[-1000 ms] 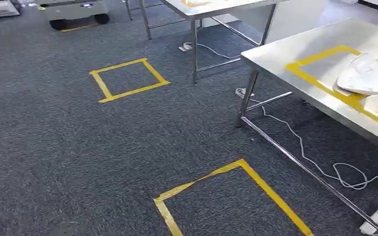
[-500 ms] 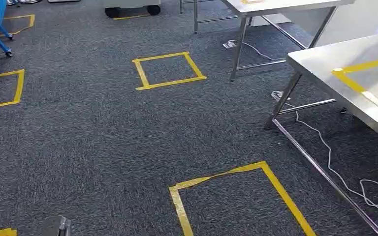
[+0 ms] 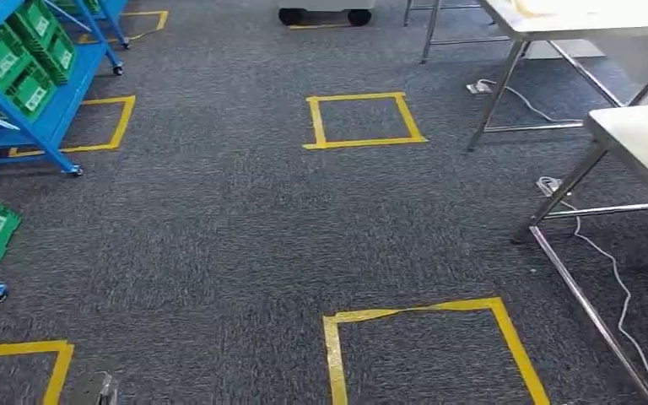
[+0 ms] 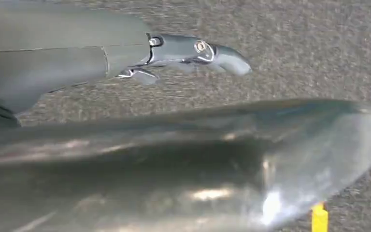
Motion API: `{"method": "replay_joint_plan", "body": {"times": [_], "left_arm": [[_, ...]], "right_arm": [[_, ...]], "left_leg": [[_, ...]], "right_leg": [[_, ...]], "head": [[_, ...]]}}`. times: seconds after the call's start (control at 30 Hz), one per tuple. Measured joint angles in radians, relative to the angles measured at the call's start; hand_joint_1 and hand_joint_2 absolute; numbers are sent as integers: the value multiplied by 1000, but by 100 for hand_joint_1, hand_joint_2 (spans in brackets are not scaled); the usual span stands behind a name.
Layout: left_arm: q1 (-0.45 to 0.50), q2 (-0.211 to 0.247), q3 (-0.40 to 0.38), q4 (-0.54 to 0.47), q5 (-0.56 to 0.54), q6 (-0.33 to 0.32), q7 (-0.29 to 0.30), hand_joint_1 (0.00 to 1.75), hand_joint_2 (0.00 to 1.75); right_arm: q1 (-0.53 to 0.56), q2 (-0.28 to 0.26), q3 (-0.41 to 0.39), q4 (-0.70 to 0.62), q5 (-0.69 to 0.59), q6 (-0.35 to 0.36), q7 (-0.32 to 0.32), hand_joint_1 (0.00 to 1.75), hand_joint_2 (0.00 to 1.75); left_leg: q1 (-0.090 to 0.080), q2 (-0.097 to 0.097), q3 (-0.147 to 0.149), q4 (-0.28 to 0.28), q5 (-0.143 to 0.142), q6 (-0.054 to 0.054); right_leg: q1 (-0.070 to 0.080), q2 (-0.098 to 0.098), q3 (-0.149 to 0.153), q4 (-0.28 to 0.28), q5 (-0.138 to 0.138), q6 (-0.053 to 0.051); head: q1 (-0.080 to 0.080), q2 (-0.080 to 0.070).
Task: Take the parts from the cabinet and place them on the table.
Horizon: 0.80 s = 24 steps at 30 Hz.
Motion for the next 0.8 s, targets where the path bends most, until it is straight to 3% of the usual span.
{"method": "replay_joint_plan", "body": {"times": [0.03, 0.07, 0.1, 0.13, 0.2, 0.23, 0.27, 0.3, 0.33, 0.37, 0.4, 0.43, 0.47, 0.57, 0.6, 0.63, 0.67, 0.7, 0.73, 0.77, 0.8], "left_arm": [[5, 1, -1, 0, 0, 0, 0, 0, 0], [9, 5, -1, 0, -2, 1, 1, 0, 0], [13, 4, -7, -2, -4, 3, 2, 0, 0], [14, 6, -15, -7, -10, 3, 3, 0, 0], [12, 10, -26, -15, -12, 5, 5, 0, 0], [14, 11, -32, -19, -13, 5, 5, 0, 0], [18, 14, -37, -22, -13, 9, 6, 0, 0], [24, 18, -42, -30, -13, 16, 8, 0, 0], [32, 21, -48, -42, -13, 22, 9, 0, 0], [36, 24, -52, -51, -11, 27, 10, 0, 0], [36, 25, -55, -58, -9, 33, 11, 0, 0], [33, 26, -59, -64, -6, 37, 12, 0, 0], [33, 26, -61, -69, -3, 41, 12, 0, 0], [47, 27, -64, -76, 1, 45, 15, 0, 0], [49, 29, -64, -80, 1, 47, 15, 0, 0], [48, 30, -64, -84, 1, 48, 17, 0, 0], [44, 31, -66, -86, 1, 48, 17, 0, 0], [43, 31, -68, -89, 2, 52, 17, 0, 0], [43, 32, -71, -89, 10, 57, 17, 0, 0], [46, 34, -76, -89, 13, 63, 17, 0, 0], [48, 35, -81, -90, 18, 68, 16, 0, 0]], "right_arm": [[0, 0, 0, 0, 2, 0, 0, 0, 0], [-1, 0, -1, 0, 3, 0, -2, 0, 0], [-3, 0, -2, 1, 11, -3, -7, 0, 0], [-2, 0, -2, 3, 18, -6, -13, 0, 0], [-7, 0, -3, 16, 27, -12, -19, 0, 0], [-11, 0, -4, 25, 29, -16, -20, 0, 0], [-15, 0, -4, 32, 29, -17, -21, 0, 0], [-18, 0, -4, 37, 29, -18, -23, 0, 0], [-22, 0, -4, 42, 29, -20, -24, 0, 0], [-24, 0, -4, 45, 29, -21, -25, 0, 0], [-24, 0, -4, 48, 29, -24, -26, 0, 0], [-23, 0, -5, 51, 29, -25, -27, 0, 0], [-25, 0, -5, 53, 29, -26, -28, 0, 0], [-37, 0, -4, 60, 29, -26, -29, 0, 0], [-37, 0, -3, 61, 30, -26, -29, 0, 0], [-36, 0, -3, 62, 30, -27, -30, 0, 0], [-34, 0, -4, 65, 30, -27, -29, 0, 0], [-33, 0, -4, 69, 29, -27, -31, 0, 0], [-34, 0, -5, 71, 29, -27, -36, 0, 0], [-35, 0, -5, 74, 29, -27, -42, 0, 0], [-35, 0, -5, 77, 29, -26, -45, 0, 0]], "left_leg": [[2, -11, -5, -1, 4, -6], [3, -10, -8, 5, 1, -8], [-2, 45, -21, 34, -30, -11], [-1, 82, -53, 103, -81, -18], [4, 106, -121, 266, -161, -27], [6, 108, -139, 316, -176, -29], [9, 109, -134, 318, -167, -31], [10, 111, -106, 278, -138, -32], [12, 121, -56, 193, -94, -32], [11, 144, 0, 97, -54, -31], [10, 202, 40, 29, -41, -30], [-1, 218, 46, 1, -49, -25], [2, 205, 39, 8, -48, -13], [1, 170, 33, 3, -44, 9], [4, 160, 32, 3, -41, 14], [4, 150, 30, 3, -39, 22], [4, 136, 26, 3, -37, 26], [3, 119, 22, 3, -35, 28], [2, 106, 21, 3, -34, 30], [1, 92, 21, 3, -33, 30], [1, 77, 22, 4, -33, 30]], "right_leg": [[1, -11, 0, -1, 4, -7], [-8, -29, -2, -7, 12, -18], [-6, -37, -5, -7, 14, -23], [-5, -53, -8, -7, 16, -26], [-3, -86, -14, -7, 17, -26], [-3, -102, -15, -7, 17, -26], [-3, -116, -15, -7, 17, -26], [-3, -130, -14, -7, 16, -25], [-3, -143, -12, -7, 15, -24], [-4, -156, -7, -7, 13, -20], [0, -166, 3, -7, 11, -15], [8, -177, -6, 1, 5, -7], [10, -186, -4, -1, 5, -4], [5, -215, 12, -2, -1, 11], [2, -155, -1, 21, -22, 18], [0, -108, -25, 77, -57, 20], [-1, -85, -64, 160, -96, 20], [0, -73, -114, 257, -135, 20], [0, -69, -148, 319, -151, 19], [0, -68, -162, 335, -140, 18], [0, -67, -150, 300, -105, 15]], "head": [[0, 0], [2, 0], [-4, 0], [-14, 0], [-14, 0], [-14, 0], [-14, 0], [-14, 0], [-13, 0], [-14, 0], [-14, 0], [-17, 0], [-10, 0], [-11, 0], [-6, 0], [-2, 0], [-2, 0], [0, 0], [-1, 0], [-1, 0], [0, 0]]}}
